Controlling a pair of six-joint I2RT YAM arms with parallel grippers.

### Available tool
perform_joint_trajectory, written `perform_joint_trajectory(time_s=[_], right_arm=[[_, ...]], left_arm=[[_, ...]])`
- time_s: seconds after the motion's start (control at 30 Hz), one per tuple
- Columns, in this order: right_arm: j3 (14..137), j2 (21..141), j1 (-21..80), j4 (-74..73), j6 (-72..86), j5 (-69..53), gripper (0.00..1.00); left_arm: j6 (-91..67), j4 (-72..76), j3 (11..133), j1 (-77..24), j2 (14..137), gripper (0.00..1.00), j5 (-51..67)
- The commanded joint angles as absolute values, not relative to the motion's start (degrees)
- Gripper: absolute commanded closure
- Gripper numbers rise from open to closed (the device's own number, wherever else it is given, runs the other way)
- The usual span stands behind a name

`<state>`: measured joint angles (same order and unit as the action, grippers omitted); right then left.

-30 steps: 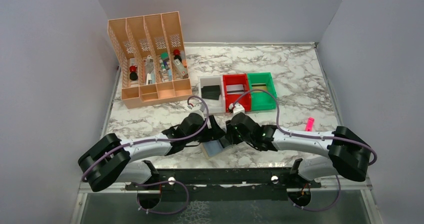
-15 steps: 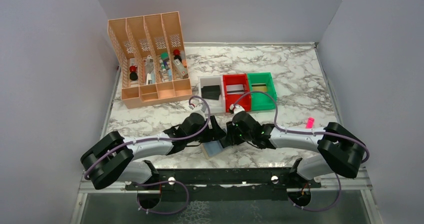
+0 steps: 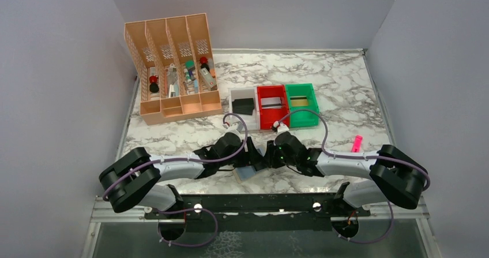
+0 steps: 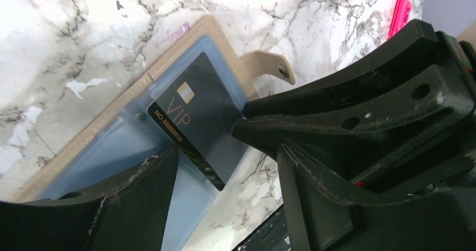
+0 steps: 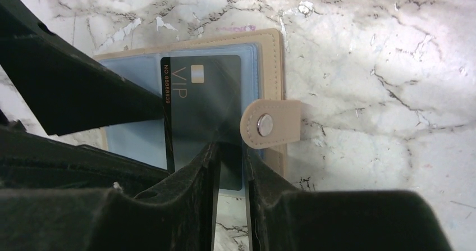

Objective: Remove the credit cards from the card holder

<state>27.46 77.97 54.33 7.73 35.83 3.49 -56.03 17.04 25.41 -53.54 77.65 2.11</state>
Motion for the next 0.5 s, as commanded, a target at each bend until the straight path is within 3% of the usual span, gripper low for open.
perform_joint_trajectory(time_s=[0.0, 0.33, 0.47], right_arm=[[23.15, 78.68, 54.49, 7.05, 42.11, 0.37, 0.74], [22.15, 79.32, 54.49, 6.42, 43.99, 1.95, 0.75], [22.39, 79.58, 54.49, 6.16, 44.11, 2.14, 0.75]], left_arm=[[-60.74, 19.24, 22.69, -55.14, 78.23, 0.34, -2.0], [-65.97, 20.4, 19.2, -57.36, 77.25, 0.49, -7.97], [-66.97, 21.32, 19.37, -58.26, 78.97, 0.65, -8.95]])
